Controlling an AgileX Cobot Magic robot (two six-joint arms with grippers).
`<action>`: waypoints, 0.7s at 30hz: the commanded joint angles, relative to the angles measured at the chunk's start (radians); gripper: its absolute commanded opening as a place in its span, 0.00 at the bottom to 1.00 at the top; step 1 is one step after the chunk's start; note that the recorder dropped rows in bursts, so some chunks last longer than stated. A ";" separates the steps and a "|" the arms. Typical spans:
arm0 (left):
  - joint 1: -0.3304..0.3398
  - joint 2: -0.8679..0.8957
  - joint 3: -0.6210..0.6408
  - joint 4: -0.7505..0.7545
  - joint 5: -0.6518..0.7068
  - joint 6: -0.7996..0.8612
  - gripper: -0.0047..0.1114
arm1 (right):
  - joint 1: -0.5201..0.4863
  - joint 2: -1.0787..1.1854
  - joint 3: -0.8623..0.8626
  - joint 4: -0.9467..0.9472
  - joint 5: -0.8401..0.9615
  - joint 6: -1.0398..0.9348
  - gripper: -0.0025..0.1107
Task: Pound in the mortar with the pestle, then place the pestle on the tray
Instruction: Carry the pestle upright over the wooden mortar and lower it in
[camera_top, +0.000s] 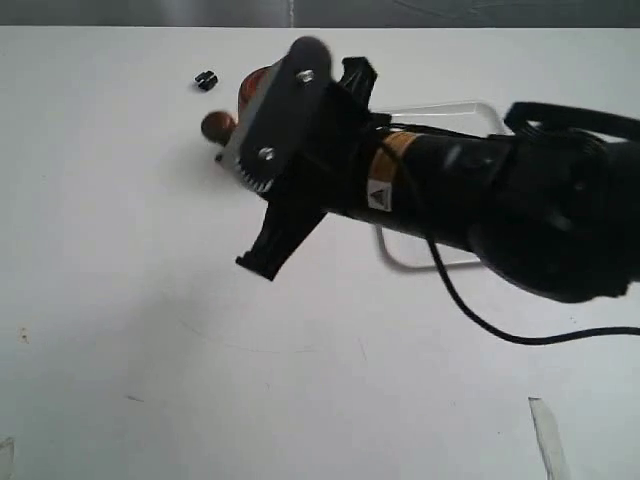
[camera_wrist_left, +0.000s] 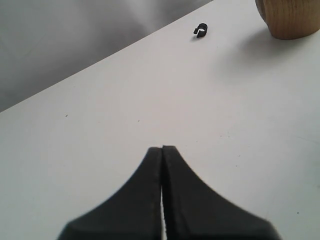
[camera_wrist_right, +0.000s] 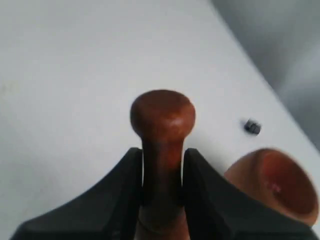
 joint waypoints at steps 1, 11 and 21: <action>-0.008 -0.001 0.001 -0.007 -0.003 -0.008 0.04 | -0.056 -0.005 0.111 0.155 -0.558 0.056 0.02; -0.008 -0.001 0.001 -0.007 -0.003 -0.008 0.04 | -0.242 0.213 -0.136 0.025 -0.572 0.320 0.02; -0.008 -0.001 0.001 -0.007 -0.003 -0.008 0.04 | -0.312 0.530 -0.419 -0.053 -0.437 0.351 0.02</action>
